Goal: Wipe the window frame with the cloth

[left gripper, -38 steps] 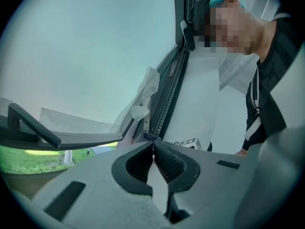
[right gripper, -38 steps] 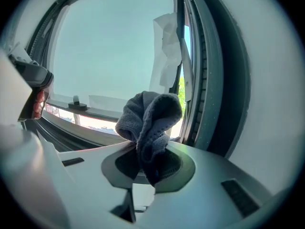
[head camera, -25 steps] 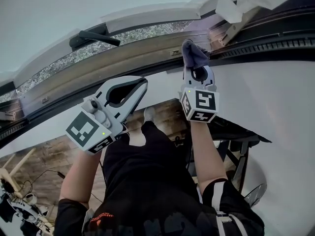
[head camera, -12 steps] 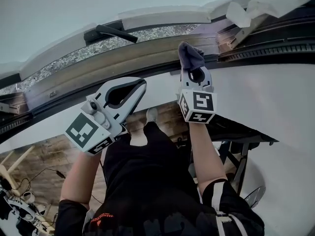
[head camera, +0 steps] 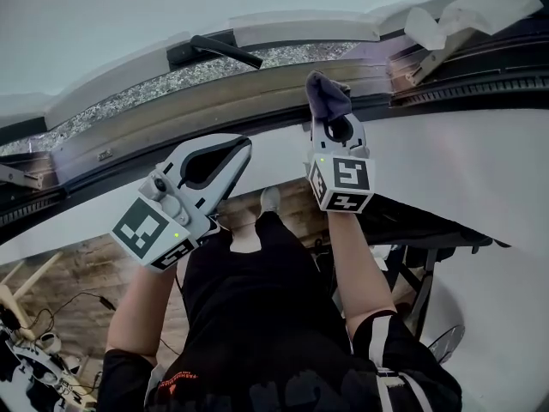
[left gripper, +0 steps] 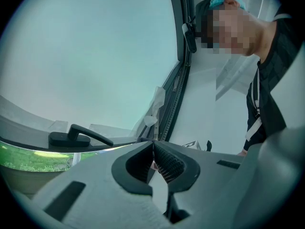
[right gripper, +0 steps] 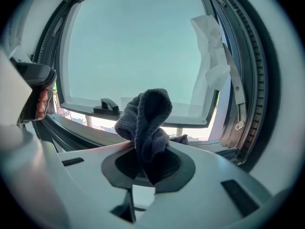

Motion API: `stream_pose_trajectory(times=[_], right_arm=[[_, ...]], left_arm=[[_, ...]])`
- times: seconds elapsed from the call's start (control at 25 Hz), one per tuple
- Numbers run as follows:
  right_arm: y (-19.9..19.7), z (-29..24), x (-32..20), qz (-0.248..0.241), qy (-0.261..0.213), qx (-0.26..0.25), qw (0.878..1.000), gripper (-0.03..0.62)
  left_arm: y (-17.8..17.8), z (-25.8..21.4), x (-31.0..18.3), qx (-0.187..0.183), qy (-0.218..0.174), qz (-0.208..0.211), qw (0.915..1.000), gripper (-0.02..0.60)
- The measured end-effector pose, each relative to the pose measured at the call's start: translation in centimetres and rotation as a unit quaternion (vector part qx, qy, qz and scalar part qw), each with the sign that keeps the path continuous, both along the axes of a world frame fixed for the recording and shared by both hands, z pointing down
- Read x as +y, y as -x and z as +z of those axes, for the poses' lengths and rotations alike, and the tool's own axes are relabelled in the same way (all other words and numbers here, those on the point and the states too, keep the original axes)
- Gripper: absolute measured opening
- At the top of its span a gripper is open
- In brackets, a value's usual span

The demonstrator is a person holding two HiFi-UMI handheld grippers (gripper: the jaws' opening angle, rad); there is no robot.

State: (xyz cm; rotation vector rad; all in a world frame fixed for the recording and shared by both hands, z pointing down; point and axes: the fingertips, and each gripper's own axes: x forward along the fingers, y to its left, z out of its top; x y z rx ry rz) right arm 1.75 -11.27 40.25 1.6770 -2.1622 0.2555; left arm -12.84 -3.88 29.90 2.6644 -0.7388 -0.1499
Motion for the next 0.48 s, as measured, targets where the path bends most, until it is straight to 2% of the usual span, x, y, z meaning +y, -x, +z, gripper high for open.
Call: stream_pose_trajectory(times=[0.32,0.48], right_arm=[[2.5,0.1,0.5,-0.02,0.013,-0.014,1.0,0.048],[2.5,-1.1,0.7,-0.02,0.0,-0.028,0.999,0.048]], left_arm=[[1.5,-0.8,0.6,0.001,-0.009,-0.005,0.9999,0.026],[1.8,-1.5,1.1,0.002,-0.017,-0.009,0.9998,0.026]])
